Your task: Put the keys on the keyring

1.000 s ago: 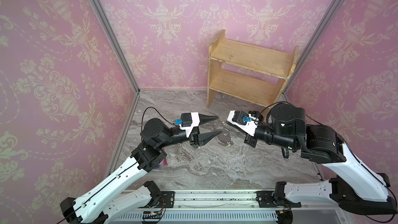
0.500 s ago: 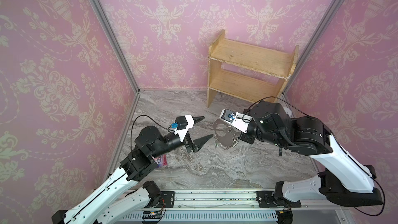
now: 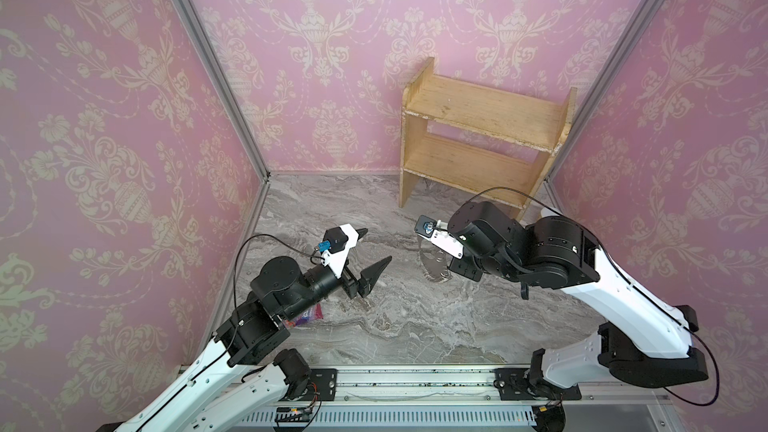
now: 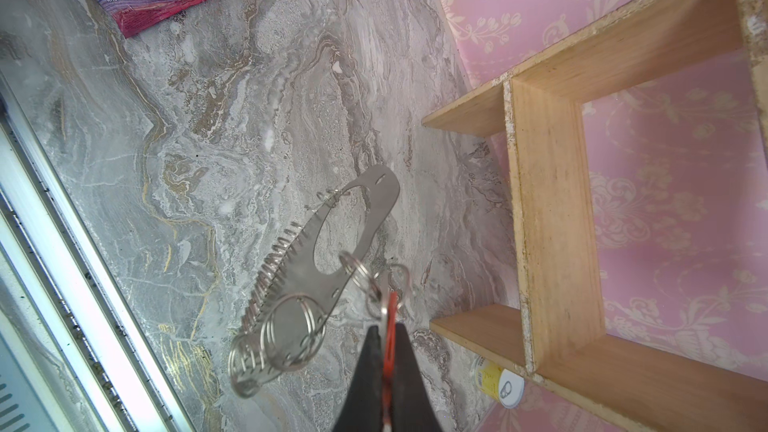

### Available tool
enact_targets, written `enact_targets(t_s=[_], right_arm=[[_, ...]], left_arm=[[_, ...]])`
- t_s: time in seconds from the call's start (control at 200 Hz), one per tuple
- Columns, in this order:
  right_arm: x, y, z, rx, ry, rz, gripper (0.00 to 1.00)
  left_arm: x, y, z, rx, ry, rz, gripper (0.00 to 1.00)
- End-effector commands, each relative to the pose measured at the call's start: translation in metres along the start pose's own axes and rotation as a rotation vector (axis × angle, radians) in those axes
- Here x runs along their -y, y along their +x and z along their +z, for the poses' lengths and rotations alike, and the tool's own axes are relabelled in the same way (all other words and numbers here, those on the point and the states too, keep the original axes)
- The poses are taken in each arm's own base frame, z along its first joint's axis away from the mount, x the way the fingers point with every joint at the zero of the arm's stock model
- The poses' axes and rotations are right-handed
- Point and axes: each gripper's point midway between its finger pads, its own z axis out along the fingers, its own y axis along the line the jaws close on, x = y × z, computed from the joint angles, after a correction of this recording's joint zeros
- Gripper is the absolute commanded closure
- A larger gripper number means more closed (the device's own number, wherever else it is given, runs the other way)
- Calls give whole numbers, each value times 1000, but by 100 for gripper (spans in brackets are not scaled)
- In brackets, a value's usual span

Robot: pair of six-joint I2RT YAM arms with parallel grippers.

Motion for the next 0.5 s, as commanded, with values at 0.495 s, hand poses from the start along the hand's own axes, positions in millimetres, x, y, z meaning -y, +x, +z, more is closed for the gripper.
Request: enact_targets(t_s=[0.495], right_arm=[[-40,-9,54,-79,-162,110,100]], left_arm=[[-30,38,-20,-98,-185,-104,6]])
